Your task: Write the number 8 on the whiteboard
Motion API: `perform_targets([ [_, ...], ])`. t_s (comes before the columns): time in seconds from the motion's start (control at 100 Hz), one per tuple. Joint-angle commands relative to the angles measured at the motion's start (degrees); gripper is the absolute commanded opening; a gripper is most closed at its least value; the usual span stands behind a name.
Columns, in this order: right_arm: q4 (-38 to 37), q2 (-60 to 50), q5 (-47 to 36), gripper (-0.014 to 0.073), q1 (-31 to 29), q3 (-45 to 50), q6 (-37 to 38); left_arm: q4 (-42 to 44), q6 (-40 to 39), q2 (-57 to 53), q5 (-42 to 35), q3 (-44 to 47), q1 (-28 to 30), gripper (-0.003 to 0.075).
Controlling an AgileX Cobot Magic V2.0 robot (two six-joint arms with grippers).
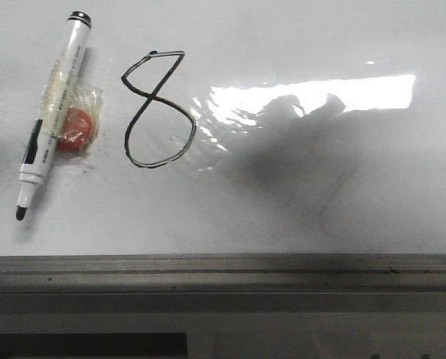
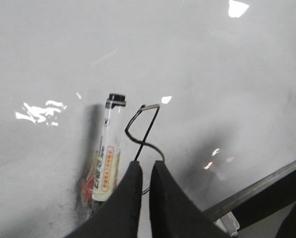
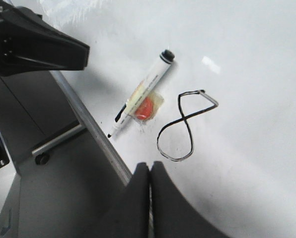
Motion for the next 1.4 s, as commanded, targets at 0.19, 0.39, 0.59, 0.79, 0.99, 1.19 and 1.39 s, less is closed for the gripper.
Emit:
perform_targets([
  [0.19, -2.95, -15.3, -18.25, -0.0063, -0.24, 13.5, 0.06, 3.82, 0.13, -13.8, -8.35, 5.26, 0.08, -0.002],
  [0.39, -2.95, -28.09, -23.5, -0.0063, -0.24, 26.68, 0.06, 3.82, 0.13, -23.74, -10.52, 13.2, 0.08, -0.002],
  [0.59, -2.73, -40.04, -23.08, -0.0063, -0.24, 35.39, 0.06, 2.81, 0.13, -28.46, -10.42, 18.78, 0.08, -0.002],
  [0.79, -2.73, -45.8, -22.63, -0.0063, -0.24, 38.81, 0.06, 2.09, 0.13, -28.47, -10.07, 19.19, 0.08, -0.002],
  [0.99, -2.73, -45.93, -22.22, -0.0063, -0.24, 40.26, 0.06, 2.09, 0.13, -28.47, -10.07, 19.19, 0.08, -0.002],
  [1.19, -2.73, -45.93, -22.58, -0.0063, -0.24, 40.26, 0.06, 2.09, 0.13, -28.47, -10.07, 19.19, 0.08, -0.002],
  [1.39, -2.73, -45.93, -22.58, -0.0063, -0.24, 40.26, 0.06, 2.09, 0.13, -28.47, -10.07, 19.19, 0.08, -0.002],
])
